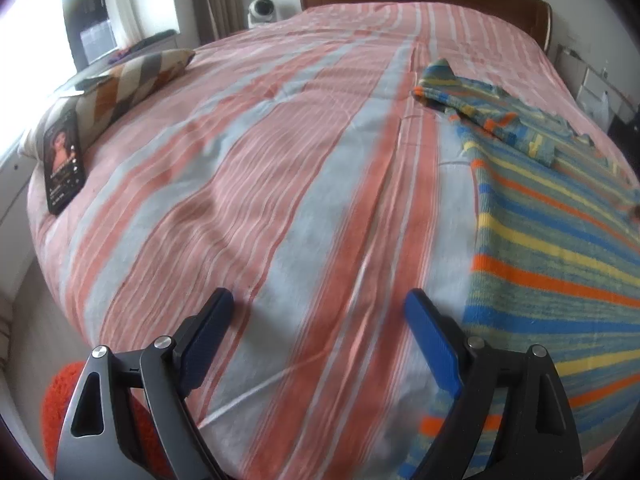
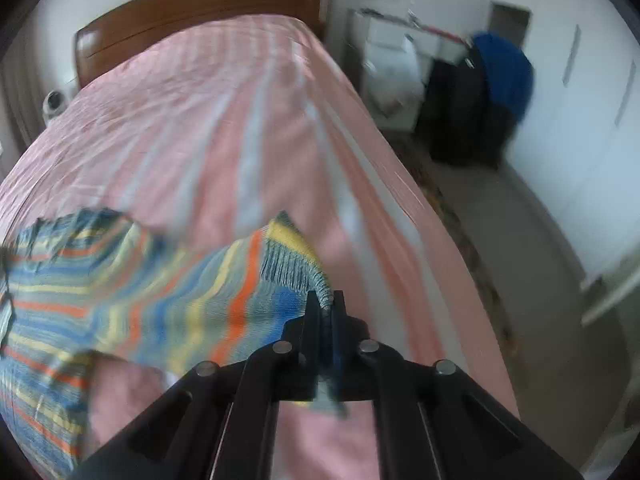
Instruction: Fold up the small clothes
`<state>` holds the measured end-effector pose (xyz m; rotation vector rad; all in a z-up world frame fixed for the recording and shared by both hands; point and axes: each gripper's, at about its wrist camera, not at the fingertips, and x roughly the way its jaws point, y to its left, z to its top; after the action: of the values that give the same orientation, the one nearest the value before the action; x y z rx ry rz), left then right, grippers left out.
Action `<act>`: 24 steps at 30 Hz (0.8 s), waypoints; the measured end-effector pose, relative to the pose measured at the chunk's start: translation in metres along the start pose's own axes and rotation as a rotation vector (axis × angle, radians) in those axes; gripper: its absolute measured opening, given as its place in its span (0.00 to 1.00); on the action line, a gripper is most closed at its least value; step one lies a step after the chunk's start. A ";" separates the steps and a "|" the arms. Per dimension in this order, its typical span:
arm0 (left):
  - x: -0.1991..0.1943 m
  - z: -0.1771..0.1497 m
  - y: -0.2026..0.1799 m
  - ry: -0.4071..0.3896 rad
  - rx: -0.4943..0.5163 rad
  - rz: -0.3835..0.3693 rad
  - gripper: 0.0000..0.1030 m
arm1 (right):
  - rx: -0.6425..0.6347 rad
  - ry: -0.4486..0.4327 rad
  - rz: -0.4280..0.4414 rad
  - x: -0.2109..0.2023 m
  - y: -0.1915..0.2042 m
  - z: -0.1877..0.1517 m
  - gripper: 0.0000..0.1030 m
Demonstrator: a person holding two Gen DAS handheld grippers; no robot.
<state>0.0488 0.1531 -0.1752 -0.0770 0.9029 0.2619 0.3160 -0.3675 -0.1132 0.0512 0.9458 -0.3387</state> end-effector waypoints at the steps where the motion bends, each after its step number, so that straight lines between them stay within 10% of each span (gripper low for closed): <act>1: 0.000 0.000 0.000 -0.001 0.003 0.003 0.86 | 0.000 0.014 -0.008 0.005 -0.003 -0.004 0.04; 13: 0.005 -0.001 0.001 0.002 0.004 0.019 0.92 | 0.159 0.165 0.027 0.056 -0.037 -0.041 0.16; 18: 0.007 -0.001 0.005 0.010 -0.027 0.016 0.97 | 0.075 0.099 -0.111 0.018 -0.042 -0.049 0.23; 20: 0.008 -0.001 0.006 0.012 -0.034 0.018 0.98 | 0.014 0.038 -0.127 -0.013 -0.027 -0.055 0.36; 22: 0.009 -0.001 0.005 0.011 -0.038 0.021 0.99 | -0.041 -0.023 -0.105 -0.054 0.004 -0.067 0.75; 24: 0.009 -0.001 0.005 0.010 -0.041 0.024 0.99 | -0.084 -0.065 -0.034 -0.091 0.035 -0.084 0.85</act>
<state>0.0521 0.1595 -0.1827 -0.1055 0.9089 0.3031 0.2120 -0.2943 -0.0930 -0.0528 0.8960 -0.3300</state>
